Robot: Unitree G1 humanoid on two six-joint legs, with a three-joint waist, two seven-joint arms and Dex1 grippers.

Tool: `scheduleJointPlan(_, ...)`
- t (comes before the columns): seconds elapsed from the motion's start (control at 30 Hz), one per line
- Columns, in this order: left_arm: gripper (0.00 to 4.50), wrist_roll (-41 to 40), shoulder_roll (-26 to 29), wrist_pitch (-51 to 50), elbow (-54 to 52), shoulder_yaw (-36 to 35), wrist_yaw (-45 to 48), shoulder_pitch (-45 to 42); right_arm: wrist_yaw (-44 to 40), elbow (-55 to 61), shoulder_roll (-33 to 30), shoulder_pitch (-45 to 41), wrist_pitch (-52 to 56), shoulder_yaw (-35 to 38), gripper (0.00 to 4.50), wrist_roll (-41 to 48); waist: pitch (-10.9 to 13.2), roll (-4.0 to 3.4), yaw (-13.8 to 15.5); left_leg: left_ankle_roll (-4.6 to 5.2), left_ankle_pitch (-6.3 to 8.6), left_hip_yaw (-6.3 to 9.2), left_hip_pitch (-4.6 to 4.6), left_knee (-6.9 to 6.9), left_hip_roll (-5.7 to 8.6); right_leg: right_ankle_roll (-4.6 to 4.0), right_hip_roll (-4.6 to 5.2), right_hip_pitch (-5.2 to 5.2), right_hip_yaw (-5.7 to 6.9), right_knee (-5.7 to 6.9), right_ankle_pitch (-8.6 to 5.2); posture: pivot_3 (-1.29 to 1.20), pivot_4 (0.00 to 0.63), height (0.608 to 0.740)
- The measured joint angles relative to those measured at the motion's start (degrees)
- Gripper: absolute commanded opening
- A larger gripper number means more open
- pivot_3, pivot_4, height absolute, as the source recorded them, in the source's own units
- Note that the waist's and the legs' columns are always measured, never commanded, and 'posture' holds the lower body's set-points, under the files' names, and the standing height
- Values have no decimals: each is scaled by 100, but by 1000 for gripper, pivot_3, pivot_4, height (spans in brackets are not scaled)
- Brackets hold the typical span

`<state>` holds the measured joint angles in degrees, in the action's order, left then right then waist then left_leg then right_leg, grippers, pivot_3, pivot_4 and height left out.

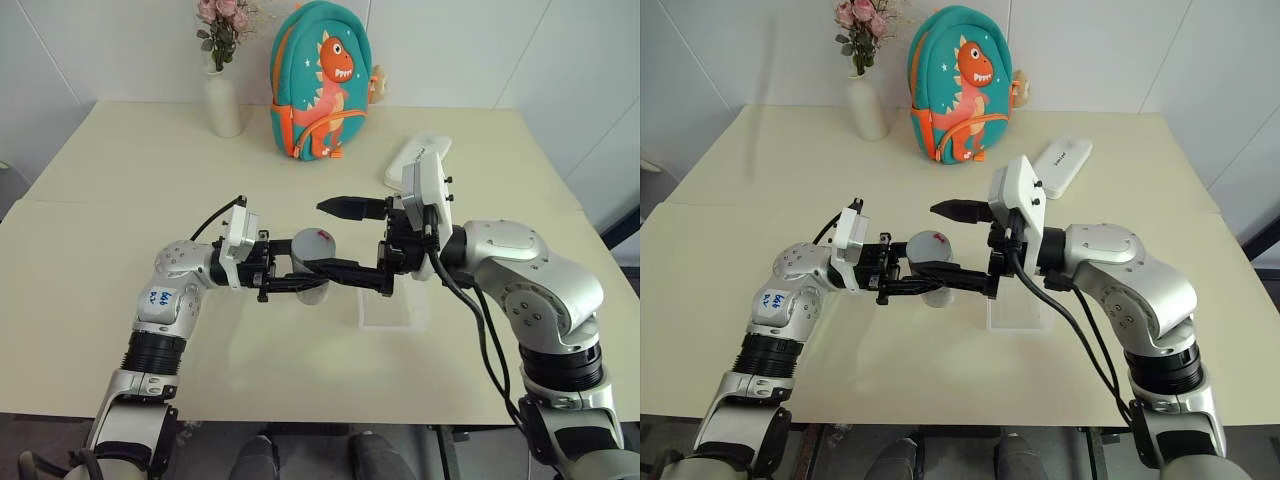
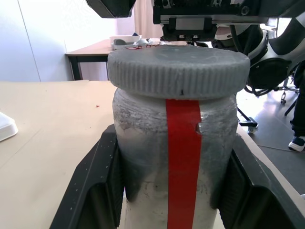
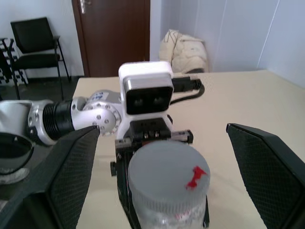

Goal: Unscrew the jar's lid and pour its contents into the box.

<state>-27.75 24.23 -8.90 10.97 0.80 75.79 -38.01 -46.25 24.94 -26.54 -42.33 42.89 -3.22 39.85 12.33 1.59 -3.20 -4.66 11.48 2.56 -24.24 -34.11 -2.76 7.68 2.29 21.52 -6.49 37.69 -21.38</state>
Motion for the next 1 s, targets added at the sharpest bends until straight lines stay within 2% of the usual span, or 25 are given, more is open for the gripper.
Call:
scheduleJointPlan(0.1, 2046, 1, -81, 22, 106, 45, 30, -58, 257, -40, 319, -158, -29, -142, 4477, -52, 0, 0, 4, 0, 0, 1, 0, -1, 0, 0, 0, 1, 1, 3, 0, 0, 150, 740)
scheduleJointPlan(0.27, 2046, 1, -108, 43, 111, 55, 66, -198, 305, -186, 462, -171, -162, -405, 4477, -295, 0, 0, 13, 0, 0, 1, -1, -1, 0, 0, 0, 0, 1, 1, 0, 0, 150, 740)
scheduleJointPlan(0.67, 2046, 4, -156, 40, 100, 83, 54, -193, -96, -1000, 518, -196, -766, -735, 4477, -925, 0, 0, 2, 0, 0, 1, 0, -1, 0, 0, 0, 1, 1, 2, 0, 0, 150, 740)
scheduleJointPlan(1.0, 2046, 4, -162, 31, 47, 84, -15, -160, -146, -1040, 380, -207, -806, -726, 4477, -961, 0, 0, 3, 0, 0, 1, 0, -1, 0, 0, 0, 1, 1, 2, 0, 0, 150, 740)
